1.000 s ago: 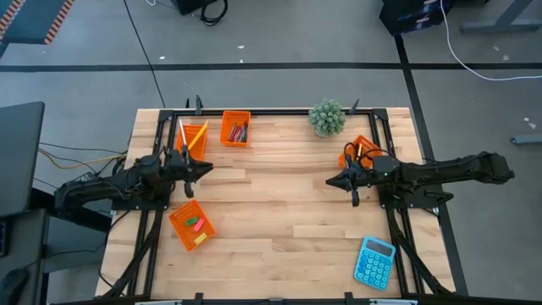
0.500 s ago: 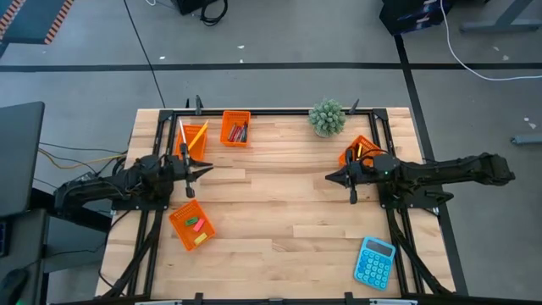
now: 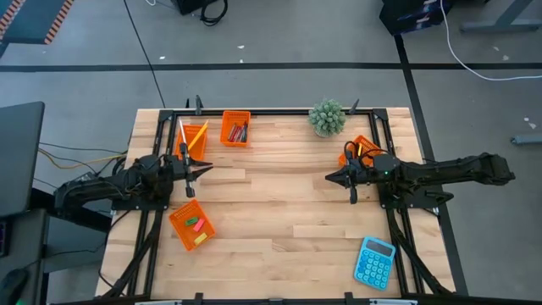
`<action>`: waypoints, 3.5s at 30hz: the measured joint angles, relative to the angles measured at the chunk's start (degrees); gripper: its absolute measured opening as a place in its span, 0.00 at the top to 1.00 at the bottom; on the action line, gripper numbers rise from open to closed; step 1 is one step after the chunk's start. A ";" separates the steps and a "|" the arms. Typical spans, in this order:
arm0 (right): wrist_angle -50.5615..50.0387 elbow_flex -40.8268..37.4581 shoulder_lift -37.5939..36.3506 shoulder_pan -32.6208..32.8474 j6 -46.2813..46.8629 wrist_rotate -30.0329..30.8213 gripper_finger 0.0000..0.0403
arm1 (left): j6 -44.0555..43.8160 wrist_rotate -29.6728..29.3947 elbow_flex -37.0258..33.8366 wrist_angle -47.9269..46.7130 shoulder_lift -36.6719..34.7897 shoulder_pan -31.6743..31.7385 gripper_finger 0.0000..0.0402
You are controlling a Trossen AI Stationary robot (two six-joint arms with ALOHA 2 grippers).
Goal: Sort crayons/erasers/pens/pencils in bins
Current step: Return to Home Position
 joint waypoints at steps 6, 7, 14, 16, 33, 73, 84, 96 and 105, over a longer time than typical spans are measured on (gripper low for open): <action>0.00 0.00 0.00 0.00 0.04 0.00 0.99 | 0.01 0.01 0.00 0.08 0.00 0.00 0.85; 0.00 0.00 0.00 0.00 0.07 0.00 0.99 | -0.01 0.01 0.00 0.09 0.00 0.00 0.85; 0.00 0.00 0.00 0.00 0.04 0.00 0.99 | -0.01 0.01 0.00 0.12 0.00 0.00 0.86; 0.00 0.00 0.00 0.00 0.05 0.00 0.99 | -0.01 0.01 0.02 0.12 0.00 0.00 0.87; -0.02 0.00 0.00 0.00 0.04 0.01 0.99 | -0.01 0.01 0.02 0.16 0.00 0.00 0.85; -0.02 0.00 0.02 0.01 0.02 0.02 0.99 | -0.03 0.03 0.04 0.19 0.00 -5.09 0.86; -0.02 0.00 0.00 0.02 0.04 0.02 0.99 | -0.03 0.03 0.04 0.19 -0.01 -5.09 0.86; -0.02 0.00 0.00 0.02 0.02 0.02 0.99 | -0.03 0.03 0.04 0.19 0.00 -5.07 0.87; -0.02 0.00 0.02 0.02 0.04 0.00 0.99 | -0.02 0.03 0.04 0.17 0.00 -5.08 0.86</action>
